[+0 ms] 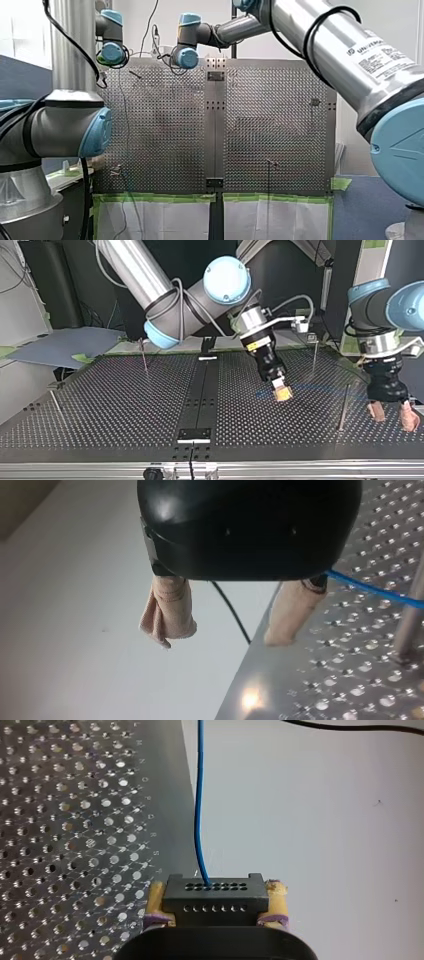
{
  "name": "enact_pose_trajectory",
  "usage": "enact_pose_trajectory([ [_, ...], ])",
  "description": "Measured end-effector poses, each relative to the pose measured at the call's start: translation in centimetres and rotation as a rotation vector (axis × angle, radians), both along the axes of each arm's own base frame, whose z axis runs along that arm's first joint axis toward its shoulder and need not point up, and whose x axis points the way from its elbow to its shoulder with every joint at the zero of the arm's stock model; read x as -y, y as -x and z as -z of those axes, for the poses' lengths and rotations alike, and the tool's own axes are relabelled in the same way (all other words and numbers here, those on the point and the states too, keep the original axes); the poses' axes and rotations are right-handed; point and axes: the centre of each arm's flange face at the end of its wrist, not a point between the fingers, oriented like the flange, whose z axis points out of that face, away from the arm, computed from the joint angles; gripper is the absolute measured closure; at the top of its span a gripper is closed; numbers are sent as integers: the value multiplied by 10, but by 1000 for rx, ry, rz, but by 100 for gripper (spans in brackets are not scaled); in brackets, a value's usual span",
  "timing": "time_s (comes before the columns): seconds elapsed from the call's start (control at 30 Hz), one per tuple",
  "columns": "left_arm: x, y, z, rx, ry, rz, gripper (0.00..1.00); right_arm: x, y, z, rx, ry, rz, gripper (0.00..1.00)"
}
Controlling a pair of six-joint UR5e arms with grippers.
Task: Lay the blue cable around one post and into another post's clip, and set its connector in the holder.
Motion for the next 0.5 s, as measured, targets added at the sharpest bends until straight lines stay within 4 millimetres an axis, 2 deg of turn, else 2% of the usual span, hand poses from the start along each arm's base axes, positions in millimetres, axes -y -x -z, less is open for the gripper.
enact_pose_trajectory([
  [0.23,-13,-12,14,-16,18,-8,0,11,1,-1,8,1,11,98],
  [0.5,-27,-29,35,-38,23,-2,0,24,-1,17,-8,-10,23,98],
])
